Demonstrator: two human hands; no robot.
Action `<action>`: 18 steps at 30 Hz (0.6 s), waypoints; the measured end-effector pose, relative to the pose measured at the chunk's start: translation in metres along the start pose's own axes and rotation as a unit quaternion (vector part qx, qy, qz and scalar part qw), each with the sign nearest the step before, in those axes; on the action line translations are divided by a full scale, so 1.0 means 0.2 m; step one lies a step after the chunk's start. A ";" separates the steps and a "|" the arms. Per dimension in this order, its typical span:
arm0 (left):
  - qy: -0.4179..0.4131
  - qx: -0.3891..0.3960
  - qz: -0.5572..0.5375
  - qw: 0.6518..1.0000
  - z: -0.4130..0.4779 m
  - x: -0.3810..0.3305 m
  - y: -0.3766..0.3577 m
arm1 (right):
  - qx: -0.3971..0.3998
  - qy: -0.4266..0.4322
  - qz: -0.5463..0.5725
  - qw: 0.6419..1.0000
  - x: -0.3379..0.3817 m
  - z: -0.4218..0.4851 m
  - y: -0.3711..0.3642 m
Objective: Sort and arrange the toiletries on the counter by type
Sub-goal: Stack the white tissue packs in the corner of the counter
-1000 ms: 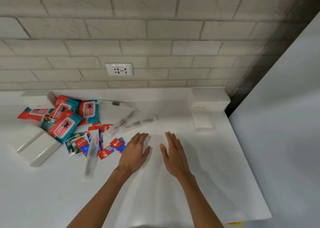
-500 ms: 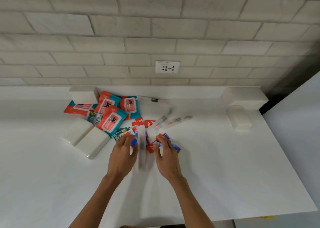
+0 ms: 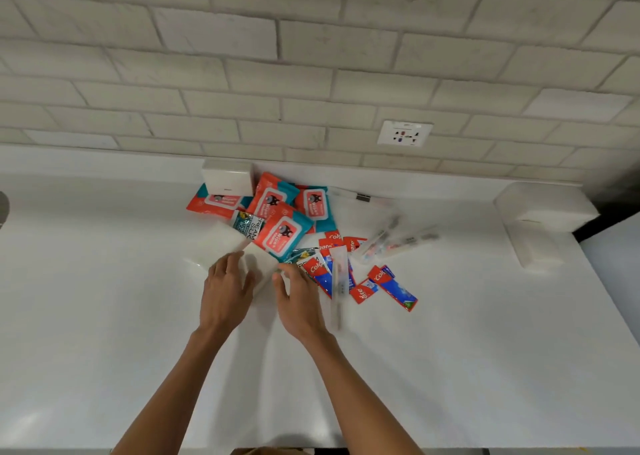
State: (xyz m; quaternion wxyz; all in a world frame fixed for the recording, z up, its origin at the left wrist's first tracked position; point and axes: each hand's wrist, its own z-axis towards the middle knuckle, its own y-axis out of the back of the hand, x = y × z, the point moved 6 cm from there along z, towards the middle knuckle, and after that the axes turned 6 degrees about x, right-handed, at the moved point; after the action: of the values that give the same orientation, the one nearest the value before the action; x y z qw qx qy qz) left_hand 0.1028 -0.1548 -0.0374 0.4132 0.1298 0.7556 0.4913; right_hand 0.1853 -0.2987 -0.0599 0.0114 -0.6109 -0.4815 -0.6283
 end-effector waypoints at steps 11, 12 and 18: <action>0.026 0.053 -0.144 0.988 0.01 0.10 -0.08 | -0.027 -0.015 0.027 0.999 -0.02 0.09 -0.16; 0.036 0.057 -0.151 0.986 0.00 0.11 -0.08 | -0.025 -0.020 0.029 0.999 -0.02 0.08 -0.16; 0.111 0.085 -0.202 0.969 -0.09 0.20 -0.16 | -0.015 -0.074 0.067 0.995 -0.06 -0.03 -0.13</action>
State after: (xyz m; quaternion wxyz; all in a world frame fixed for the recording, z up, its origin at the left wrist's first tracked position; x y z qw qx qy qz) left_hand 0.0716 -0.1573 -0.0816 0.4050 -0.0466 0.8462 0.3432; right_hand 0.1677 -0.2957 -0.0844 0.0089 -0.6870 -0.4296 -0.5860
